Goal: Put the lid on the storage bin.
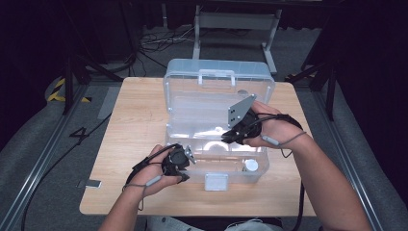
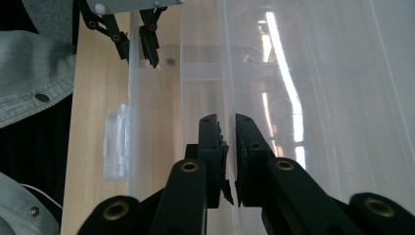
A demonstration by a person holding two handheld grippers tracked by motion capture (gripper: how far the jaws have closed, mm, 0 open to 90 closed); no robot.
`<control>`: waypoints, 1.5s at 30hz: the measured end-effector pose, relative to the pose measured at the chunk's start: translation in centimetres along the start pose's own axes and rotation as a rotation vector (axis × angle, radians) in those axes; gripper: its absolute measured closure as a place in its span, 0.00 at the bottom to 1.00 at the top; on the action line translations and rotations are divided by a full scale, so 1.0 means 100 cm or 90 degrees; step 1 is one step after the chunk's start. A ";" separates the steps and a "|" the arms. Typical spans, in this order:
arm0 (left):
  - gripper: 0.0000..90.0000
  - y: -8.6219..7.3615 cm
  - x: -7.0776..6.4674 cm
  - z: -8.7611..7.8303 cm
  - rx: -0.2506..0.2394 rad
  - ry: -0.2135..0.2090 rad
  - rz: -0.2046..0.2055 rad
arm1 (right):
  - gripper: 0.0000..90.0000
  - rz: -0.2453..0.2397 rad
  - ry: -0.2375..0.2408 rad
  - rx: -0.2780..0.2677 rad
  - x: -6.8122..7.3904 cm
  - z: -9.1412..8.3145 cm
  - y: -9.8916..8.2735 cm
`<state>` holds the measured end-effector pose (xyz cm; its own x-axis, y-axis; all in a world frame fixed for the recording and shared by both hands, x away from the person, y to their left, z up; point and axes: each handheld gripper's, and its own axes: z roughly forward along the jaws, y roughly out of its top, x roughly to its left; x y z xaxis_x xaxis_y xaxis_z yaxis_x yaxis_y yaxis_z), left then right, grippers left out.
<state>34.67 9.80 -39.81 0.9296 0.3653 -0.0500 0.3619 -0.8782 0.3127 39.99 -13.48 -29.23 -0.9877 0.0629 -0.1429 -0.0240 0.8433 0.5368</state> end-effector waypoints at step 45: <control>0.84 -0.001 0.000 0.000 -0.007 0.007 -0.010 | 0.81 0.023 -0.001 -0.068 0.022 0.007 -0.019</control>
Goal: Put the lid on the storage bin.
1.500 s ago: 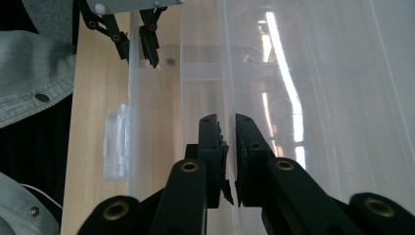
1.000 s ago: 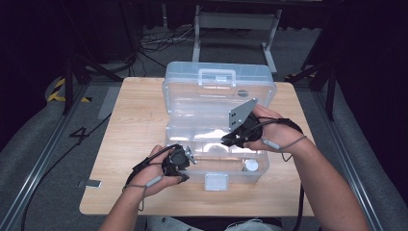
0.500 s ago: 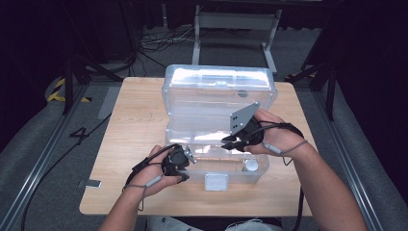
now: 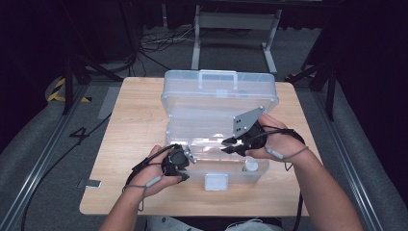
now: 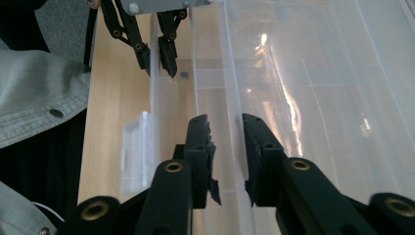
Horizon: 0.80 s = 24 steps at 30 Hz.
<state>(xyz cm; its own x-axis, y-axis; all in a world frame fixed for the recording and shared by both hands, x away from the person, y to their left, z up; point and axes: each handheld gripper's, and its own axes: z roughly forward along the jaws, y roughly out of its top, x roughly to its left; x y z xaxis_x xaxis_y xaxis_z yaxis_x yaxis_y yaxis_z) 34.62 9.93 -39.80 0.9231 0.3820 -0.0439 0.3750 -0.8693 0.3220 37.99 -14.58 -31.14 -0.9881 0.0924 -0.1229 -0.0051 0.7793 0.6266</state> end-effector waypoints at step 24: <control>0.82 -0.001 0.000 -0.001 -0.006 -0.001 0.002 | 0.97 0.140 -0.099 -0.226 0.000 -0.046 -0.039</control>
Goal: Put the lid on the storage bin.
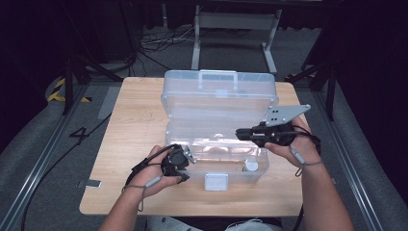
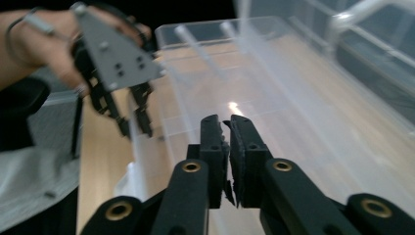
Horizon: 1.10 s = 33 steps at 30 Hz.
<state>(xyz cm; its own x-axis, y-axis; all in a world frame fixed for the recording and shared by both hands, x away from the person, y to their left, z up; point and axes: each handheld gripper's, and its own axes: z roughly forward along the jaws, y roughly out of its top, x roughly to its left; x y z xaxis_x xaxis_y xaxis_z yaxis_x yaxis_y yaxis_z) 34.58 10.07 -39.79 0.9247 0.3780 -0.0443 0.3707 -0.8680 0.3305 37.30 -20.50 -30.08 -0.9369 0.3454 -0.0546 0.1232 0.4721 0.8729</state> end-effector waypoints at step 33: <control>0.71 -0.016 -0.007 -0.064 -0.192 -0.006 -0.061 | 0.99 0.213 -0.214 -0.173 -0.036 -0.043 -0.028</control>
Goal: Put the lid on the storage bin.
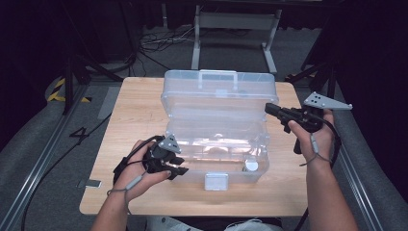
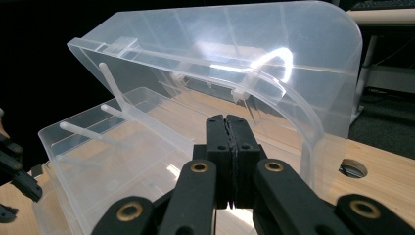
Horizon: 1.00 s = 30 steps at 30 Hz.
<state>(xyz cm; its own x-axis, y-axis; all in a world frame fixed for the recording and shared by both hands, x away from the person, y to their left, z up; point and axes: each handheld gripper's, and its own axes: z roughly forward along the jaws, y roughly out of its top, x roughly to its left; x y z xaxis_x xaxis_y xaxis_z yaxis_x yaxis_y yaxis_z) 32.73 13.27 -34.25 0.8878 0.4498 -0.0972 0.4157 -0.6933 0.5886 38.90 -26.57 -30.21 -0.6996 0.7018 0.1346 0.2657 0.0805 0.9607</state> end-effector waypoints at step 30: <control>0.76 0.023 0.048 -0.037 -0.165 0.076 -0.123 | 0.99 0.013 -0.021 -0.018 -0.007 -0.008 -0.002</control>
<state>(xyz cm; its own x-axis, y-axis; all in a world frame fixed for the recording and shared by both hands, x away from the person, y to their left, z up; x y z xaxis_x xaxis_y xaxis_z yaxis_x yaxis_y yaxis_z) 37.21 15.92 -30.38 0.7620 0.6320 -0.1410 0.4963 -0.4303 0.7540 38.77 -27.61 -30.29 -0.6720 0.7259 0.1463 0.2600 0.0462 0.9645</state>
